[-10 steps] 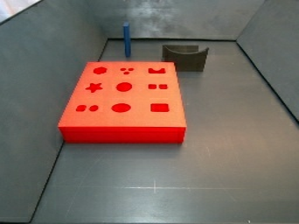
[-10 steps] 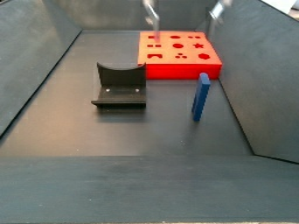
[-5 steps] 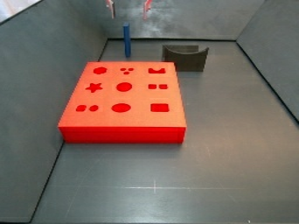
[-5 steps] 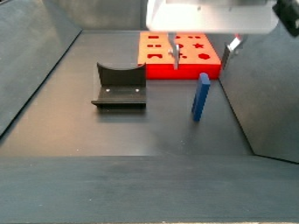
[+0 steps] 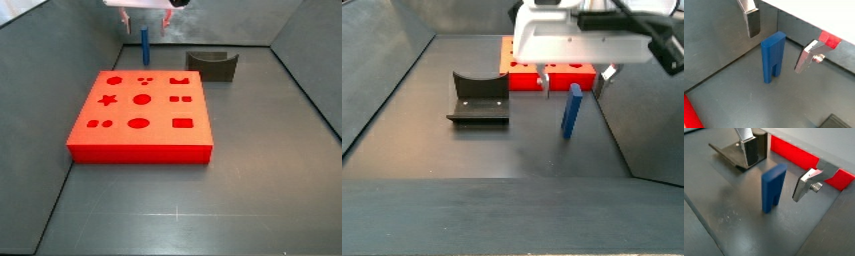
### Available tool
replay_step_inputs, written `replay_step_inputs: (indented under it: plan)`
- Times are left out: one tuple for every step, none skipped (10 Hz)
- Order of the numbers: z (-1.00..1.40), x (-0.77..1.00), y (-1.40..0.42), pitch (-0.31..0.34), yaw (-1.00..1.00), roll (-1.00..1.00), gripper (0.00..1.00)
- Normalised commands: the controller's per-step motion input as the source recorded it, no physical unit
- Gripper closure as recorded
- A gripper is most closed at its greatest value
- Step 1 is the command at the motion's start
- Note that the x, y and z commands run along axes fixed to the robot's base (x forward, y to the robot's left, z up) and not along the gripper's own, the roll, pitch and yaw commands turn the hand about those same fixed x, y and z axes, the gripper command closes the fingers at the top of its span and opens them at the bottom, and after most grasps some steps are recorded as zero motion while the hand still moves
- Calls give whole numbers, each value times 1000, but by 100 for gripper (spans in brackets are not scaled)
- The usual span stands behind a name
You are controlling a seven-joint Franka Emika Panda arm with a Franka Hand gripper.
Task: Pick up the square-circle object. Move up. Rotate the square-circle object. Move to above the board. Insert the square-circle object.
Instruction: Pick up the square-circle object.
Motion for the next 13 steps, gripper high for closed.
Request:
replay_step_inputs:
  plan:
    - [-429, 0, 74, 0, 0, -279, 0]
    - [0, -37, 0, -11, 0, 0, 0]
    - [-29, -111, 17, 0, -97, 46, 0]
    - [-6, 0, 0, 0, 0, 73, 0]
    - [0, 0, 0, 0, 0, 0, 100]
    - [0, 0, 0, 0, 0, 0, 100]
    - [0, 0, 0, 0, 0, 0, 100]
    - [0, 0, 0, 0, 0, 0, 100]
    - [0, 0, 0, 0, 0, 0, 100]
    - [0, 0, 0, 0, 0, 0, 100]
    - [0, 0, 0, 0, 0, 0, 100]
    - [0, 0, 0, 0, 0, 0, 100]
    - [0, 0, 0, 0, 0, 0, 100]
